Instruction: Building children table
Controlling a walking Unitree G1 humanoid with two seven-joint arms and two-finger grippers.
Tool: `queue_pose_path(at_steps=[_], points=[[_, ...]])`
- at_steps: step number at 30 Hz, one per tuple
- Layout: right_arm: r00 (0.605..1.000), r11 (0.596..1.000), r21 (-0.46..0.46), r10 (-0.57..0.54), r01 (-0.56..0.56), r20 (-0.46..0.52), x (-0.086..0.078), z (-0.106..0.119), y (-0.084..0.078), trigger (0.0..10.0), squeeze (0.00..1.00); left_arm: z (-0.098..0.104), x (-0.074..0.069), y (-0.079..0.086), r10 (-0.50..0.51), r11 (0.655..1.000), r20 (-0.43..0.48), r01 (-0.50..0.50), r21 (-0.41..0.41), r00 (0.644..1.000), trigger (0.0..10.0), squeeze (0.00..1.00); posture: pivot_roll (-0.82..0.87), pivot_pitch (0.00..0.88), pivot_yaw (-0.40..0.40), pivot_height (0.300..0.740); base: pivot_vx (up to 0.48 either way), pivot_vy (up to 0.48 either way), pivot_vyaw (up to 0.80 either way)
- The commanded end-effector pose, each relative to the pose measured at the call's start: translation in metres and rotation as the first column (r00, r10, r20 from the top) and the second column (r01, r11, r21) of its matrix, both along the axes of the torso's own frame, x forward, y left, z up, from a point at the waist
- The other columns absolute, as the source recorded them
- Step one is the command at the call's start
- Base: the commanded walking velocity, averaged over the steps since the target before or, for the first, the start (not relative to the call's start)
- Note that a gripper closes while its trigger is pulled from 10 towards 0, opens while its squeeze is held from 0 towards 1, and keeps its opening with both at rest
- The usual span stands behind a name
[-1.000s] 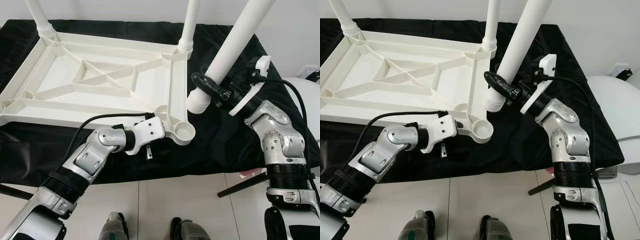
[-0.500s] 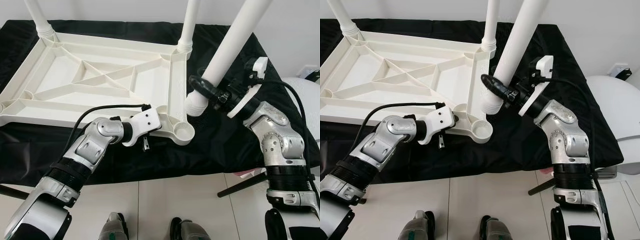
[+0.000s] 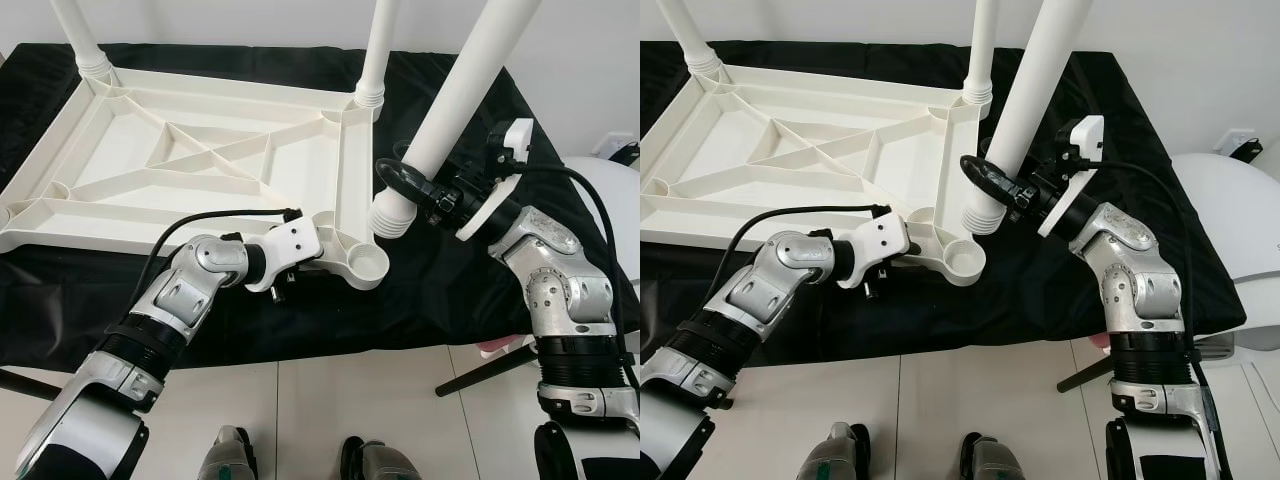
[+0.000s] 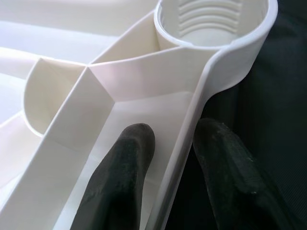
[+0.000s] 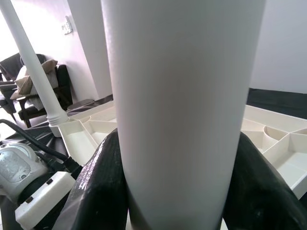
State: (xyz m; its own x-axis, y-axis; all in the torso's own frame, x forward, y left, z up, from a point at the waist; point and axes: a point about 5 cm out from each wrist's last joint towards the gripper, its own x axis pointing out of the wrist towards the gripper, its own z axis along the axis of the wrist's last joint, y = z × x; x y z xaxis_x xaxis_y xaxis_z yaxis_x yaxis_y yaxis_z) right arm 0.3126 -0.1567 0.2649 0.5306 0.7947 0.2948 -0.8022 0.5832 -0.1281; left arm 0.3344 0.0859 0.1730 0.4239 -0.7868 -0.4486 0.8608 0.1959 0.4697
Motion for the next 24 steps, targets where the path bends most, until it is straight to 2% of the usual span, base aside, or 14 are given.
queue_pose_path(at_steps=[1, 4, 5, 9, 10, 11, 12, 16, 17, 18, 24], points=[[1.000, 1.000, -0.002, 0.019, -0.019, 0.015, -0.005, 0.003, 0.000, 10.0, 0.00, -0.020, 0.004, 0.012, 0.105, 0.993, -0.016, -0.104, 0.063, 0.994, 10.0, 0.00, 0.07, 0.208, -0.013, 0.740, 0.000, 0.000, 0.00], [1.000, 1.000, -0.002, 0.019, -0.019, 0.015, -0.006, 0.003, 0.000, 10.0, 0.00, -0.020, 0.004, 0.012, 0.105, 0.992, -0.014, -0.103, 0.066, 0.994, 10.0, 0.00, 0.07, 0.209, -0.011, 0.740, 0.000, 0.000, 0.00], [1.000, 1.000, -0.004, 0.021, -0.021, 0.014, -0.006, 0.002, 0.000, 10.0, 0.00, -0.021, 0.005, 0.012, 0.102, 0.992, -0.010, -0.101, 0.073, 0.995, 5.3, 0.00, 0.07, 0.213, -0.011, 0.740, 0.000, 0.000, 0.00], [1.000, 1.000, -0.008, 0.027, -0.027, 0.010, -0.008, 0.002, 0.000, 10.0, 0.00, -0.022, 0.005, 0.012, 0.093, 0.991, -0.004, -0.093, 0.094, 0.996, 5.2, 0.00, 0.07, 0.213, -0.011, 0.740, 0.000, 0.000, 0.00], [1.000, 1.000, -0.009, 0.029, -0.029, 0.008, -0.009, 0.001, 0.001, 10.0, 0.00, -0.024, 0.004, 0.012, 0.088, 0.991, -0.004, -0.087, 0.102, 0.996, 0.7, 0.00, 0.07, 0.219, -0.007, 0.740, 0.000, 0.000, 0.00], [1.000, 1.000, -0.009, 0.029, -0.029, 0.008, -0.009, 0.001, 0.001, 10.0, 0.00, -0.024, 0.004, 0.012, 0.088, 0.991, -0.004, -0.087, 0.102, 0.996, 0.7, 0.00, 0.07, 0.219, -0.007, 0.740, 0.000, 0.000, 0.00], [1.000, 0.999, -0.009, 0.030, -0.030, 0.007, -0.010, 0.001, 0.001, 10.0, 0.00, -0.025, 0.002, 0.011, 0.071, 0.992, -0.004, -0.070, 0.108, 0.997, 0.0, 0.00, 0.07, 0.222, -0.005, 0.740, 0.000, 0.000, 0.00], [1.000, 1.000, -0.009, 0.030, -0.030, 0.002, -0.011, 0.000, 0.001, 10.0, 0.00, -0.028, 0.001, 0.011, 0.065, 0.990, -0.003, -0.064, 0.123, 0.998, 0.0, 0.00, 0.07, 0.224, -0.005, 0.740, 0.000, 0.000, 0.00], [1.000, 1.000, -0.009, 0.030, -0.030, -0.002, -0.012, -0.001, 0.001, 10.0, 0.00, -0.028, 0.000, 0.011, 0.053, 0.990, 0.000, -0.053, 0.131, 0.999, 4.6, 0.00, 0.07, 0.227, -0.005, 0.740, 0.000, 0.000, 0.00], [0.999, 0.999, -0.011, 0.033, -0.033, -0.008, -0.013, -0.002, 0.002, 10.0, 0.00, -0.027, 0.001, 0.011, 0.059, 0.990, 0.000, -0.059, 0.131, 0.998, 10.0, 0.00, 0.07, 0.229, -0.004, 0.740, 0.000, 0.000, 0.00], [0.998, 0.998, -0.038, 0.051, -0.053, -0.041, -0.017, -0.014, 0.006, 10.0, 0.00, -0.020, 0.005, 0.012, 0.056, 0.990, 0.018, -0.058, 0.130, 0.998, 10.0, 0.00, 0.07, 0.231, -0.006, 0.740, 0.000, 0.000, 0.00]])
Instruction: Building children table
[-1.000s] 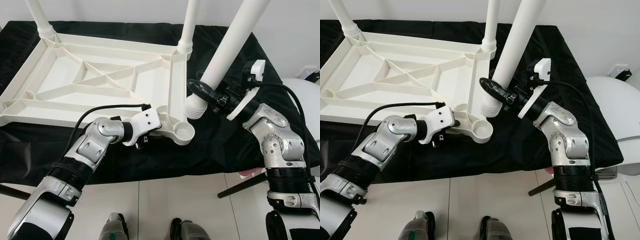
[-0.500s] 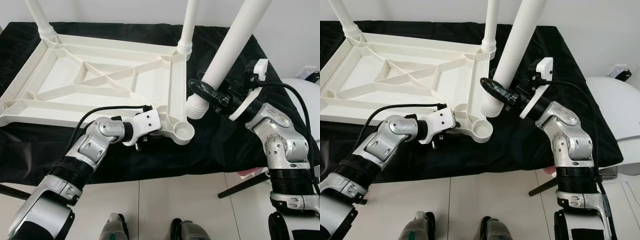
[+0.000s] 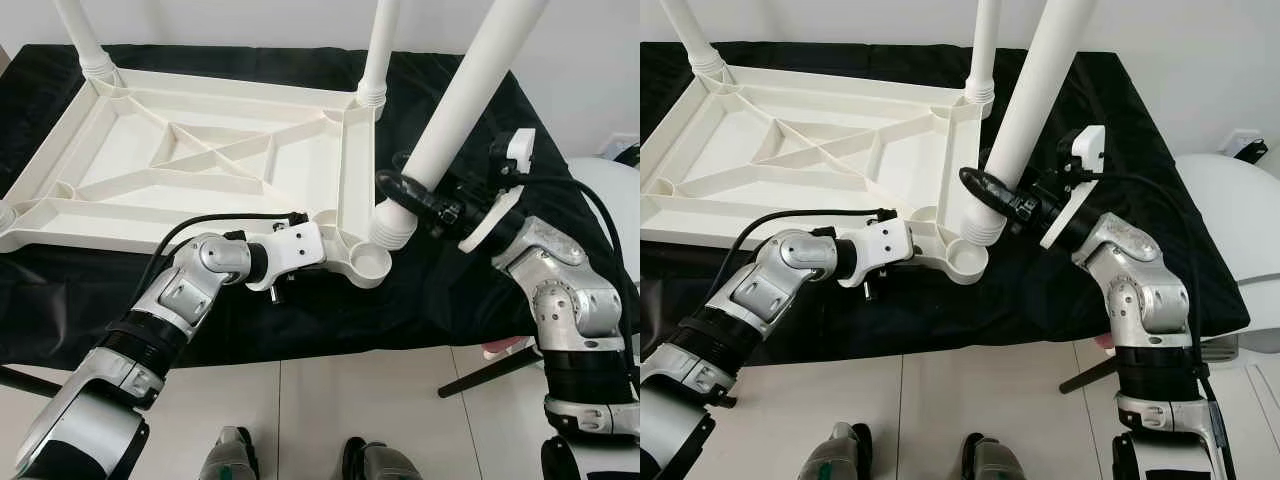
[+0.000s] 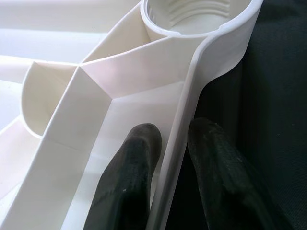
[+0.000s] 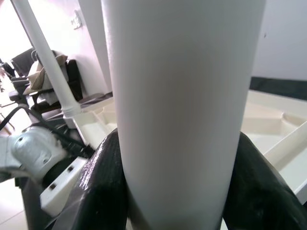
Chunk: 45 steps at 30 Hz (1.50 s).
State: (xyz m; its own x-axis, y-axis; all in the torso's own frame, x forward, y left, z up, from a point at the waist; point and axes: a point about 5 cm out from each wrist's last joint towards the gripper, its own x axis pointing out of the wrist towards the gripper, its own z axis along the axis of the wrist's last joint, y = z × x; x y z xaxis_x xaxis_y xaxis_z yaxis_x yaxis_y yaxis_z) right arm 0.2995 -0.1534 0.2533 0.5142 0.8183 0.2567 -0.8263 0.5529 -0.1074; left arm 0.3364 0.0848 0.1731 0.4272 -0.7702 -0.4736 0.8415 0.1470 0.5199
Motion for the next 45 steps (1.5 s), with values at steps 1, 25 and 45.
queue_pose_path(at_steps=[1, 25, 45], points=[[1.000, 1.000, -0.017, 0.018, -0.018, 0.000, -0.004, -0.002, 0.003, 10.0, 0.00, -0.020, 0.003, 0.013, 0.084, 0.994, -0.026, -0.082, 0.073, 0.996, 10.0, 0.00, 0.07, 0.231, -0.006, 0.740, 0.000, 0.000, 0.00], [0.998, 0.999, -0.027, -0.023, 0.021, -0.064, 0.015, -0.039, 0.010, 10.0, 0.00, -0.011, -0.004, 0.013, 0.051, 0.997, -0.003, -0.051, 0.057, 0.999, 10.0, 0.00, 0.10, 0.240, -0.020, 0.740, 0.000, 0.000, 0.00], [0.999, 0.991, -0.135, 0.021, -0.016, 0.036, 0.009, -0.049, 0.022, 10.0, 0.00, -0.009, -0.007, 0.013, 0.052, 0.997, 0.006, -0.052, 0.050, 0.999, 10.0, 0.00, 0.10, 0.234, -0.030, 0.740, 0.000, 0.000, 0.00]])
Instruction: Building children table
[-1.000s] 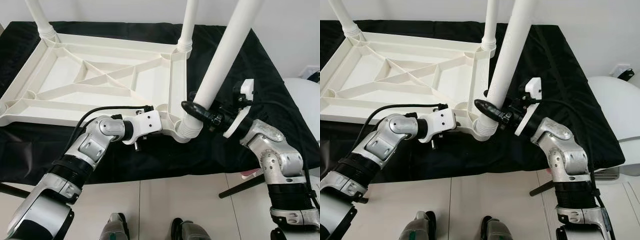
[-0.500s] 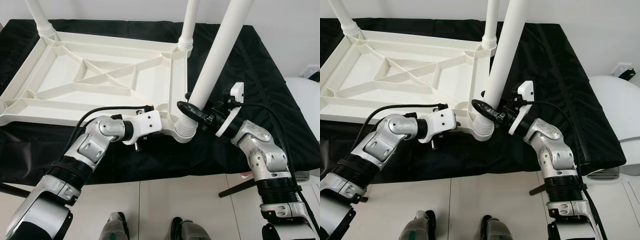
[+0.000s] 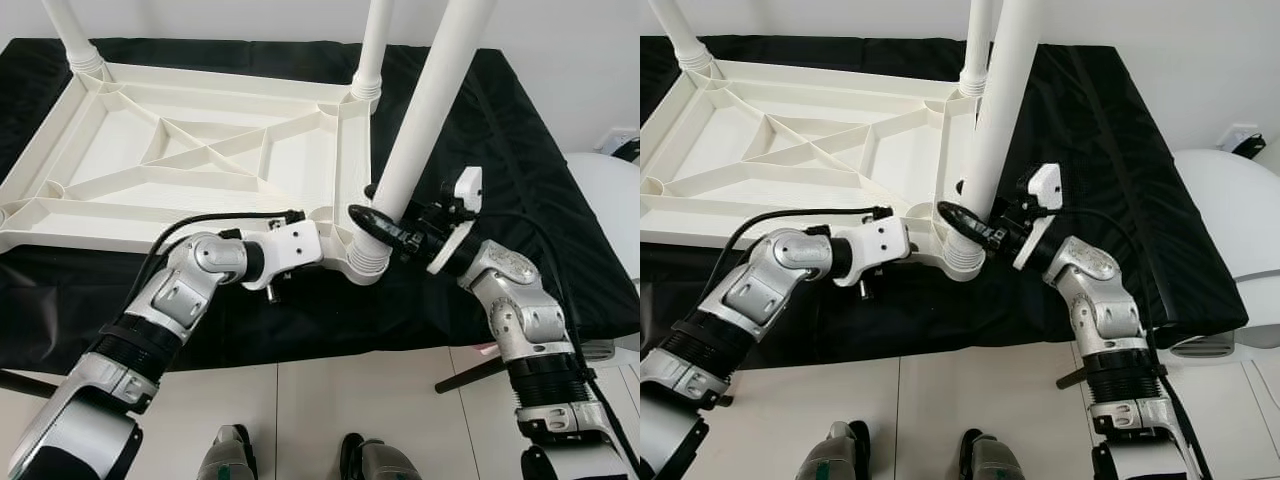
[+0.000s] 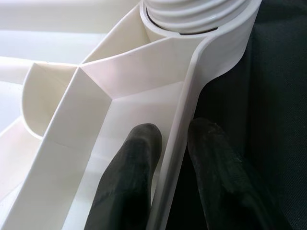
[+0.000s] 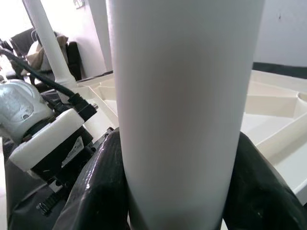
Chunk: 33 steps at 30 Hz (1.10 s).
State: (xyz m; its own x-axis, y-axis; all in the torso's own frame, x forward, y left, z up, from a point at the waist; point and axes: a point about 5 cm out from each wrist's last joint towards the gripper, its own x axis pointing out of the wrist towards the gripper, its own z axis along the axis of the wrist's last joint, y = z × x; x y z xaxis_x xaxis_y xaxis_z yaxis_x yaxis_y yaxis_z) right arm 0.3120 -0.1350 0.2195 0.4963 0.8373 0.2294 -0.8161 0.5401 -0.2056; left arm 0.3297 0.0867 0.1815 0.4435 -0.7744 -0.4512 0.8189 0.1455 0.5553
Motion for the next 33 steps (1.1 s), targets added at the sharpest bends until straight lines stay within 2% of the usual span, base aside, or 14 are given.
queue_pose_path(at_steps=[1, 8, 22, 33], points=[[0.999, 0.998, -0.060, 0.013, -0.015, -0.033, -0.004, -0.015, 0.003, 10.0, 0.00, -0.017, 0.000, 0.011, 0.059, 0.997, -0.037, -0.057, 0.055, 0.998, 10.0, 0.00, 0.10, 0.234, -0.030, 0.740, 0.000, 0.000, 0.00], [1.000, 0.996, -0.083, 0.019, -0.021, -0.022, -0.010, -0.022, 0.004, 10.0, 0.00, -0.017, -0.002, 0.010, 0.057, 0.997, -0.036, -0.055, 0.052, 0.998, 10.0, 0.00, 0.10, 0.225, -0.029, 0.740, 0.000, 0.000, 0.00], [0.998, 0.996, -0.084, -0.025, 0.020, -0.065, -0.013, -0.039, -0.003, 10.0, 0.00, -0.017, -0.003, 0.009, 0.052, 0.997, -0.033, -0.050, 0.055, 0.998, 10.0, 0.00, 0.10, 0.220, -0.025, 0.740, 0.000, 0.000, 0.00], [0.995, 0.996, -0.074, -0.058, 0.052, -0.083, -0.013, -0.043, -0.005, 10.0, 0.00, -0.016, -0.003, 0.009, 0.052, 0.997, -0.035, -0.050, 0.056, 0.998, 10.0, 0.00, 0.09, 0.227, -0.023, 0.740, 0.000, 0.000, 0.00]])
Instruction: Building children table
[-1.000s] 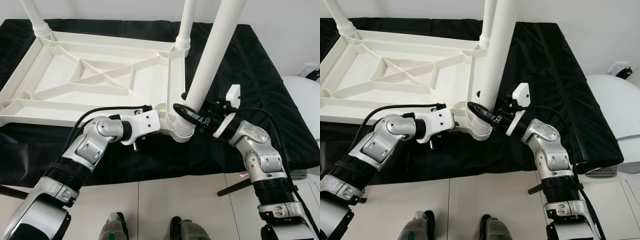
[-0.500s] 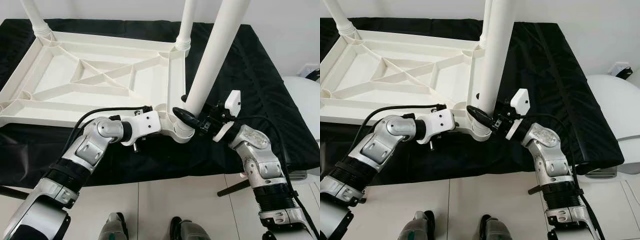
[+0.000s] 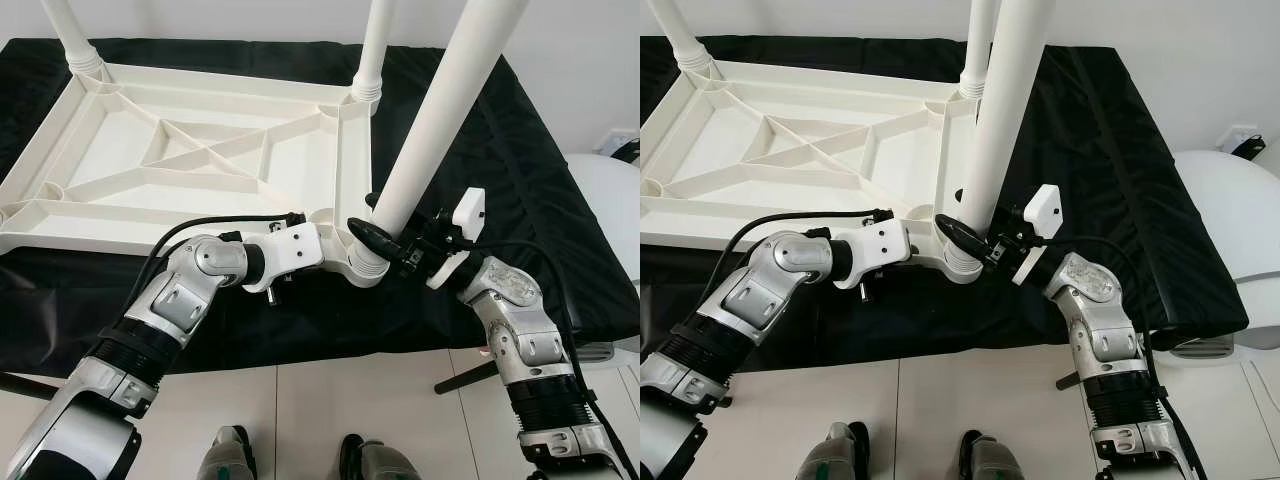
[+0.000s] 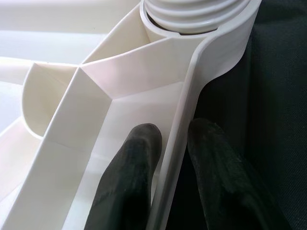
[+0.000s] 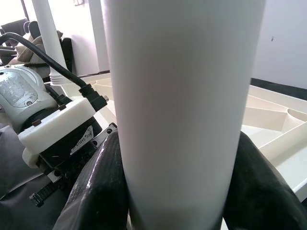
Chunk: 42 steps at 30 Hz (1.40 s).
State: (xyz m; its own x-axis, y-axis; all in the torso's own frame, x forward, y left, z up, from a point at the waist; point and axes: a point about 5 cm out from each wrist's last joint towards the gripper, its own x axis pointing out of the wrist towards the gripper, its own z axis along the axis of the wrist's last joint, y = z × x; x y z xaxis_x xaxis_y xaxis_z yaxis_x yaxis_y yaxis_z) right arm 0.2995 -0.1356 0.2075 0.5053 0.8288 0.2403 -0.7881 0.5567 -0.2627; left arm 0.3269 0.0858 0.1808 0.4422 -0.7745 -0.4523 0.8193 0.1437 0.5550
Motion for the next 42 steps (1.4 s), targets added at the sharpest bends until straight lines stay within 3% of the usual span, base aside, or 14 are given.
queue_pose_path(at_steps=[1, 23, 42], points=[[0.989, 0.998, -0.049, -0.038, 0.031, -0.142, -0.0005, -0.0314, -0.0052, 10.0, 0.00, -0.0154, 0.0003, 0.0102, 0.053, 0.997, -0.035, -0.051, 0.054, 0.998, 10.0, 0.00, 0.09, 0.227, -0.022, 0.740, 0.000, 0.000, 0.00], [0.988, 0.998, -0.034, -0.059, 0.055, -0.141, 0.0003, -0.0305, -0.0047, 10.0, 0.00, -0.0141, 0.0016, 0.0113, 0.059, 0.997, -0.033, -0.057, 0.056, 0.998, 10.0, 0.00, 0.10, 0.231, -0.024, 0.740, 0.000, 0.000, 0.00], [0.985, 0.991, 0.029, -0.125, 0.129, -0.120, -0.0091, -0.0264, 0.0000, 10.0, 0.00, -0.0135, 0.0025, 0.0114, 0.059, 0.997, -0.031, -0.058, 0.055, 0.998, 10.0, 0.00, 0.09, 0.235, -0.022, 0.740, 0.000, 0.000, 0.00]])
